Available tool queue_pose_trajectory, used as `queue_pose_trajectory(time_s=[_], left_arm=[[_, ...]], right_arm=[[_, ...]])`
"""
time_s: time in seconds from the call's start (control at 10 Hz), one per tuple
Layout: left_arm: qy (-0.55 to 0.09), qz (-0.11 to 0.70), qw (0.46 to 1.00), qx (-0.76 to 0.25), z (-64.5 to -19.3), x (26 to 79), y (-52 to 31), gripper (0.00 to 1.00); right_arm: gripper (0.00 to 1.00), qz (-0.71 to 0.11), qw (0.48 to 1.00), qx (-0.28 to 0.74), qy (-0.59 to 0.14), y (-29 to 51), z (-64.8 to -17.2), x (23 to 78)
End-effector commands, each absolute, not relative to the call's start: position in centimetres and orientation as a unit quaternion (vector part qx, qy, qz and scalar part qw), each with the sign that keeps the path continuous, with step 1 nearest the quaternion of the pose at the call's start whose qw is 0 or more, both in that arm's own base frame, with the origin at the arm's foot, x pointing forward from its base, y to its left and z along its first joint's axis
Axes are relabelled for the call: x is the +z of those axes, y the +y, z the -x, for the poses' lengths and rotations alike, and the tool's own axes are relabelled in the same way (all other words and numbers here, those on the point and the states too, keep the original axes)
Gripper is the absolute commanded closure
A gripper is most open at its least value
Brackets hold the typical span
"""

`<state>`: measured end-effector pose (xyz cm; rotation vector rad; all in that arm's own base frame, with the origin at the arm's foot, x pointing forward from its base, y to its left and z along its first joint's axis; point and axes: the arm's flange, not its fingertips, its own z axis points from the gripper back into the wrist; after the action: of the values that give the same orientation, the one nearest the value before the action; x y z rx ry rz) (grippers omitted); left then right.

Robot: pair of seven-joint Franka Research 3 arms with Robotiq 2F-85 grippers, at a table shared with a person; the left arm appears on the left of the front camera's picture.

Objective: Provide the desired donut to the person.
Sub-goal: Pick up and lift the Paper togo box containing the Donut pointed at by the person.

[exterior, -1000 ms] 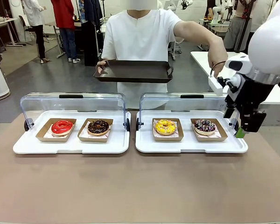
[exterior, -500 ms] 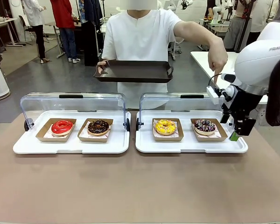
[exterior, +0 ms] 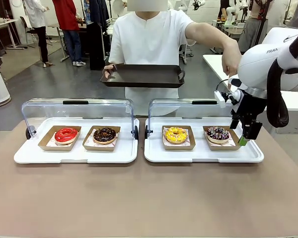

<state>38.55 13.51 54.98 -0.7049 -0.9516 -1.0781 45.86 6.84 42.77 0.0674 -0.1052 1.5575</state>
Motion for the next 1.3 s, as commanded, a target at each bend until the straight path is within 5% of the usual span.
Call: queue_pose_trajectory(time_s=[0.0, 0.9, 1.2], left_arm=[[-0.428, 0.316, 0.695, -0.483, -38.5, 55.0, 13.5, 0.00], [-0.428, 0.316, 0.695, -0.483, -38.5, 55.0, 13.5, 0.00], [-0.428, 0.316, 0.695, -0.483, -38.5, 55.0, 13.5, 0.00]], right_arm=[[0.00, -0.033, 0.708, 0.703, -0.048, 6.7, -45.6, 42.6], [0.00, -0.020, 0.738, 0.672, -0.058, 6.6, -46.9, 41.0], [0.00, -0.027, 0.677, 0.730, -0.086, 5.9, -47.1, 39.1]])
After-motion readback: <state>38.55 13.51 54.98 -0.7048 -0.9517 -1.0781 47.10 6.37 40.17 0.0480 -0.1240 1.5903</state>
